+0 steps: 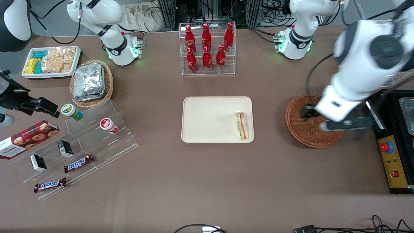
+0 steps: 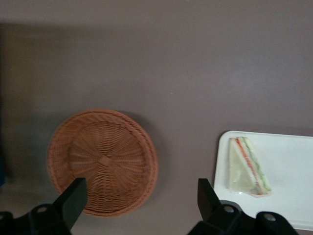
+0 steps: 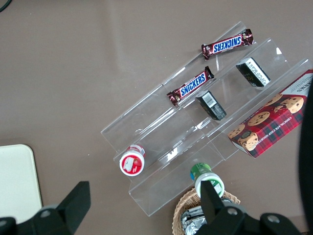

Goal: Place sandwich from basket to tray

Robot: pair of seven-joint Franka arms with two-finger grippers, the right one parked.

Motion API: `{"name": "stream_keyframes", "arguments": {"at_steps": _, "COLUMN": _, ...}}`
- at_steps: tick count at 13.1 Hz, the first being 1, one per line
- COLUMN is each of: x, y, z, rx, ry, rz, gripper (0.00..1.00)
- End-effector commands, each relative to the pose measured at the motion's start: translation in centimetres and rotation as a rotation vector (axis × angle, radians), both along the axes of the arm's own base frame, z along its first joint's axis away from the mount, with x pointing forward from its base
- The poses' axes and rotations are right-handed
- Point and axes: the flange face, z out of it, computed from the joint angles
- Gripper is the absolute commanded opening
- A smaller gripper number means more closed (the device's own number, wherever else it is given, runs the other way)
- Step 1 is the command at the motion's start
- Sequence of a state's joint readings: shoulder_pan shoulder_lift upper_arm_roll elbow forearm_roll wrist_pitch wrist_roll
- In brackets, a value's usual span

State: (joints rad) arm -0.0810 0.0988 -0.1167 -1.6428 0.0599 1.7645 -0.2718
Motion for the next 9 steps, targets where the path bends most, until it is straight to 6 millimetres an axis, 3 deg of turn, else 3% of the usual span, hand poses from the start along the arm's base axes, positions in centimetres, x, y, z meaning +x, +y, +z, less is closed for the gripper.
{"name": "stream_keyframes", "arguments": {"at_steps": 1, "x": -2.8, "y": 4.3, "z": 0.9, "rx": -0.037, "ry": -0.005, "rz": 0.005, "gripper": 1.0}}
{"name": "stream_keyframes", "arguments": {"at_steps": 5, "x": -2.6, "y": 7.6, "z": 0.9, "rx": -0.047, "ry": -0.008, "rz": -0.023, "gripper": 1.0}}
{"name": "stream_keyframes", "arguments": {"at_steps": 9, "x": -1.8, "y": 8.1, "z": 1.3, "rx": -0.042, "ry": -0.013, "rz": -0.018, "gripper": 1.0}}
